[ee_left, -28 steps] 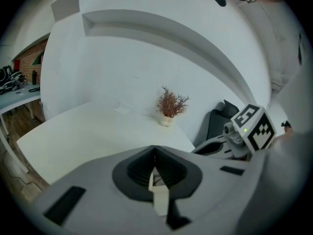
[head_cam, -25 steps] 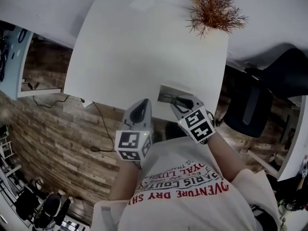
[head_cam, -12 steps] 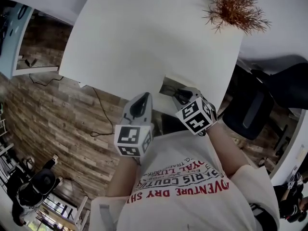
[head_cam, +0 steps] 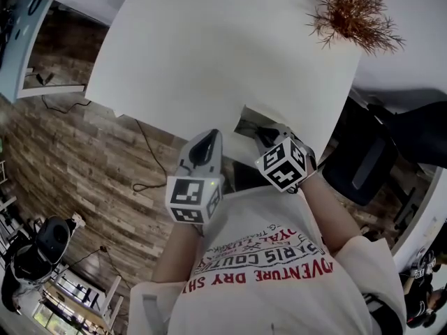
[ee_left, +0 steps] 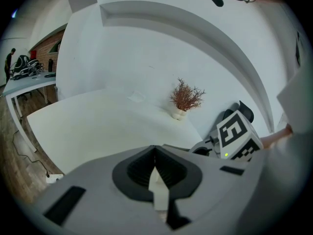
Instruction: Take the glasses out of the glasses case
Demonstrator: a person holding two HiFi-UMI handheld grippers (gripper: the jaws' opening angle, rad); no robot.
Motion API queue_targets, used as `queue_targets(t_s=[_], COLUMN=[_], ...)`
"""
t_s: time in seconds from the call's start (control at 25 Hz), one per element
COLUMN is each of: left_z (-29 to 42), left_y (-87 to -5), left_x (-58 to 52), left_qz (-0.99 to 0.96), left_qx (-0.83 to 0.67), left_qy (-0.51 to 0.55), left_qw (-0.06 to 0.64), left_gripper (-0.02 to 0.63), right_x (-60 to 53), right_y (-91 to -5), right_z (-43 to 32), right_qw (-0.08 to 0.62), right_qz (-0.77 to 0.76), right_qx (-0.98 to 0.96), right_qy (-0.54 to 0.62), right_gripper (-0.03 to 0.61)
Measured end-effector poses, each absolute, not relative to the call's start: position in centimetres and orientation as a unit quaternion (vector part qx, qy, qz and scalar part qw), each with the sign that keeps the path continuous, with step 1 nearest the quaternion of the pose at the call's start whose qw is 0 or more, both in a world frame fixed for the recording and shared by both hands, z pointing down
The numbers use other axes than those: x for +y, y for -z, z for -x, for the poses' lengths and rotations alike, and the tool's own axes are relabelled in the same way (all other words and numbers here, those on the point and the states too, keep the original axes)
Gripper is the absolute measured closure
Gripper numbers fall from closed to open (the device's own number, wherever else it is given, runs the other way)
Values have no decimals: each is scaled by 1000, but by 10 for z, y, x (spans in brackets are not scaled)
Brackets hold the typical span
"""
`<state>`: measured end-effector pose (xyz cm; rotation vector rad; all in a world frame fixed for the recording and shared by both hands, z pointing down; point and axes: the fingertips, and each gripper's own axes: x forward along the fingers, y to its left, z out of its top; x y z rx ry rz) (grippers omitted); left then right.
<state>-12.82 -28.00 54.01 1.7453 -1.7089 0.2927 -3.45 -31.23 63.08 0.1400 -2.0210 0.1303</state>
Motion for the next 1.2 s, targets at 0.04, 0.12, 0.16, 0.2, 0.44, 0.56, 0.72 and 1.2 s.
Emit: queue_targets(t_s=[0.04, 0.12, 0.16, 0.2, 0.44, 0.56, 0.72, 1.2], left_z=[129, 128, 128, 127, 127, 126, 123, 108], left_y=[-540, -539, -538, -538, -529, -521, -507, -445], left_x=[-281, -283, -284, -284, -288, -290, -295, -317], left_qz=[-669, -671, -672, -674, -682, -689, -703, -764], left_qx=[-655, -653, -652, -651, -647, -645, -638, -604], left_qy=[-112, -114, -115, -116, -122, -121, -122, -115], left_qw=[334, 332, 331, 330, 319, 308, 290, 198], left_gripper=[617, 617, 617, 617, 617, 617, 617, 617], right_x=[-312, -314, -315, -316, -321, -325, -332, -345], right_y=[-631, -630, -630, -630, -616, -602, -579, -484], right_z=[34, 34, 33, 32, 28, 29, 32, 19], right_qw=[529, 531, 532, 531, 524, 512, 487, 372], right_qz=[-54, -48, -47, -47, -54, -68, -97, -251], right_qx=[-846, -845, -845, -845, -850, -856, -868, -892], right_qy=[-48, -37, -36, -37, -31, -22, -24, -51], right_gripper=[540, 551, 552, 552, 552, 552, 552, 552])
